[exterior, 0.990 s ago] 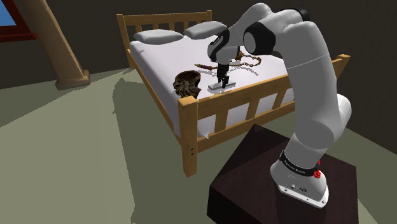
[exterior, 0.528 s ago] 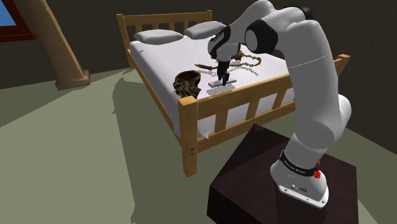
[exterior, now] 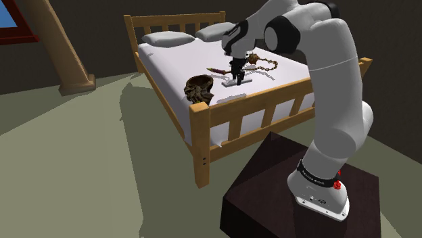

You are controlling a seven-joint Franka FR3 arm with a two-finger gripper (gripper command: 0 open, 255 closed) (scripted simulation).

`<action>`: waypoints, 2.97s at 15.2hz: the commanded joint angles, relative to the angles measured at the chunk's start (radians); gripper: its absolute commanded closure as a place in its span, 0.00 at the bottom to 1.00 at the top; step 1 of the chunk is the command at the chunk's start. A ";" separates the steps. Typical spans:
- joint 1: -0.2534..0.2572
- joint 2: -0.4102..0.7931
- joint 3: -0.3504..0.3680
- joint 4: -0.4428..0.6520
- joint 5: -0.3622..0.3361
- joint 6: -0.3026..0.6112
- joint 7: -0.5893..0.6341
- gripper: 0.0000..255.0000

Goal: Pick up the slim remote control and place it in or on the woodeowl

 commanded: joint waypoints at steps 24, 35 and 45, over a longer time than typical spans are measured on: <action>0.065 -0.086 -0.012 0.161 -0.060 -0.231 0.117 1.00; 0.193 0.000 0.049 0.308 -0.050 -0.283 0.331 1.00; 0.238 0.088 0.082 0.388 -0.032 -0.273 0.418 1.00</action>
